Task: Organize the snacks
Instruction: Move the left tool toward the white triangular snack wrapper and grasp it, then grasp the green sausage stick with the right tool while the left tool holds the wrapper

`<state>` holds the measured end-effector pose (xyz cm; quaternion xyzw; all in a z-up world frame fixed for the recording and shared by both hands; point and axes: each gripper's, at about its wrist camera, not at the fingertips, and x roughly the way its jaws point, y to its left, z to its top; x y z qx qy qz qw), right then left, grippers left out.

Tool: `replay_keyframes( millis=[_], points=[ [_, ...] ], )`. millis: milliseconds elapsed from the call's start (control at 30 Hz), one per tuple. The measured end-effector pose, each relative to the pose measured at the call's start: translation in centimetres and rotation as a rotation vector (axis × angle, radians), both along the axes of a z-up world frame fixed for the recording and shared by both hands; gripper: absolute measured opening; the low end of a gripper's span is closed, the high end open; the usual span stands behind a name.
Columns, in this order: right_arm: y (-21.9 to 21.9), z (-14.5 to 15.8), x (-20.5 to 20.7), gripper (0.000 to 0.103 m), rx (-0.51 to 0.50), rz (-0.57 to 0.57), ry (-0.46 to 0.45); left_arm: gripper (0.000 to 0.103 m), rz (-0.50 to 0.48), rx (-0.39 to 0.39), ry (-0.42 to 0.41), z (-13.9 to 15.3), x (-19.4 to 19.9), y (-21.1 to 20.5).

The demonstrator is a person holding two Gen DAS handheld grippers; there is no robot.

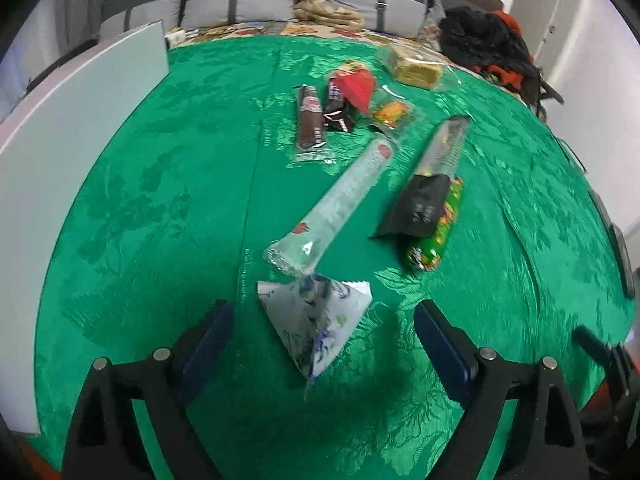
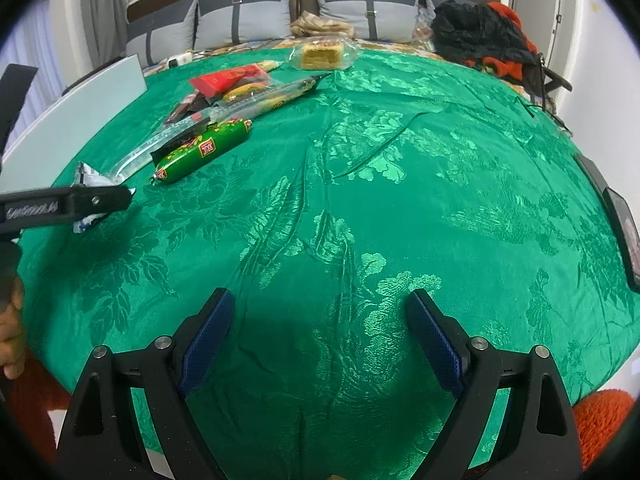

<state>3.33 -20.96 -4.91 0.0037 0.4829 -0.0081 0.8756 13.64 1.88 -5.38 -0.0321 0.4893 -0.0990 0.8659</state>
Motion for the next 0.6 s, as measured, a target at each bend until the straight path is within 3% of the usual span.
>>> replay_keyframes(
  millis=[33,67,200,400,467,533,600],
  points=[
    [0.0,0.0,0.0,0.091,0.0,0.001,0.0,0.068,0.002,-0.005,-0.002,0.0,0.0,0.2],
    [0.0,0.0,0.0,0.091,0.001,0.002,-0.001,0.05,0.001,0.021,-0.017,0.0,-0.2,0.3],
    [0.1,0.0,-0.2,0.091,-0.001,-0.002,-0.013,0.038,-0.036,0.021,-0.03,0.1,-1.1,1.3],
    [0.1,0.2,0.1,0.091,0.005,-0.011,0.024,0.035,0.0,0.006,-0.056,0.7,-3.1,3.9],
    [0.0,0.8,0.6,0.091,0.094,-0.01,0.046,0.035,0.007,-0.006,-0.068,0.9,-3.6,4.7],
    [0.4,1.5,2.2,0.09,0.263,0.005,0.028,0.035,0.0,-0.004,-0.075,1.0,-3.9,4.9],
    [1.7,1.5,4.6,0.089,0.312,0.02,0.049,0.035,-0.007,-0.002,-0.08,1.1,-4.1,4.9]
  ],
)
